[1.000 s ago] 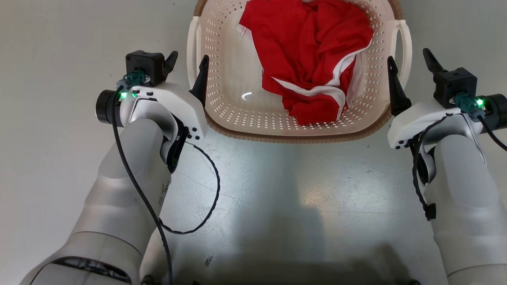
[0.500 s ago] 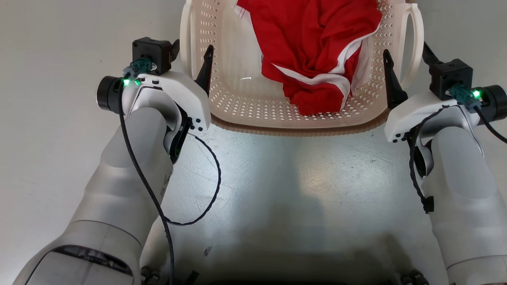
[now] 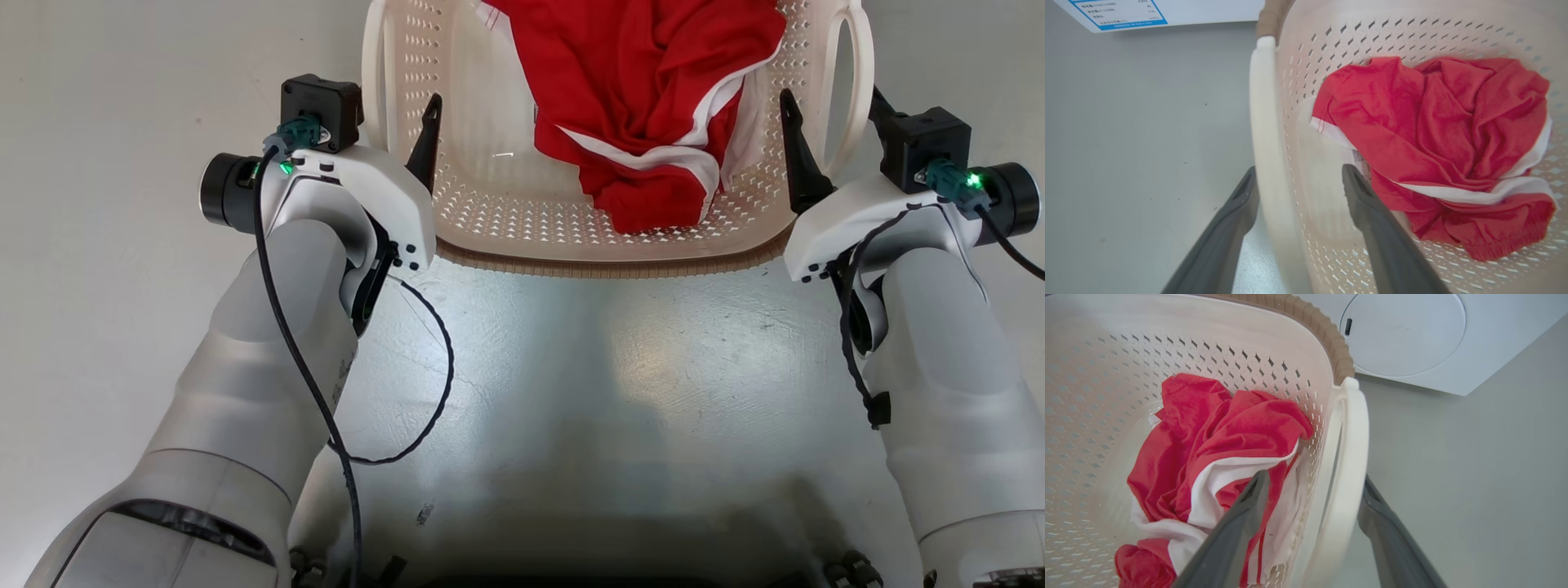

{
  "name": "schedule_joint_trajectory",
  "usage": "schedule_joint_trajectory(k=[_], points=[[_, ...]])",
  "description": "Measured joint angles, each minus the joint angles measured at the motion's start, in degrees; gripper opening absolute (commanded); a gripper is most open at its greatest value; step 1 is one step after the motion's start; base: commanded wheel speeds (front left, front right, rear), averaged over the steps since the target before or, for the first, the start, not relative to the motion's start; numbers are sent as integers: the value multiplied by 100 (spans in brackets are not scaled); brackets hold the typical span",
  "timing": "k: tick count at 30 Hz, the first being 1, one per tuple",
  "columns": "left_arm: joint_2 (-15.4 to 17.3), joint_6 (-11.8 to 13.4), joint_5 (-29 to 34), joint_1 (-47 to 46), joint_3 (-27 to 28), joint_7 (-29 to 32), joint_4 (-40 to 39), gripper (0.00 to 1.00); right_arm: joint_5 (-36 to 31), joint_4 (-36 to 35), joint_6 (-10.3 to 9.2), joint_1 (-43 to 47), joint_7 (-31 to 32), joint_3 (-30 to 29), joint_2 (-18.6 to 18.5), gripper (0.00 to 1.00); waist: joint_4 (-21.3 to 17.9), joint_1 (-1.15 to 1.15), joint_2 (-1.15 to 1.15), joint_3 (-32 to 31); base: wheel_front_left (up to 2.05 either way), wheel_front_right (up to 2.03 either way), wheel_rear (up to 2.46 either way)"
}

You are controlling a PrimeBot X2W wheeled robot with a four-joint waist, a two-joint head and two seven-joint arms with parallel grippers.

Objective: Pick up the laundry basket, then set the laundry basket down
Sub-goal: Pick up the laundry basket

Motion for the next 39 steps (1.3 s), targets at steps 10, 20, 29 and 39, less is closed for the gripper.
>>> schedule_joint_trajectory(k=[10,20,29,39], points=[[-1,8,-42,-118,-67,0,116,100,45,115,0,-7,-22,16,-2,100,-39,0,0,40,0,0,0],[0,9,-101,-120,-152,0,300,100,80,242,0,-76,-64,44,-2,100,-59,0,0,37,0,0,0],[-1,9,-164,-142,-222,0,342,0,185,312,0,-118,-113,62,-5,0,-42,0,0,48,0,0,0],[-22,52,-303,-161,-334,4,371,0,556,695,-7,-125,14,94,33,0,-42,0,0,-56,0,0,0]])
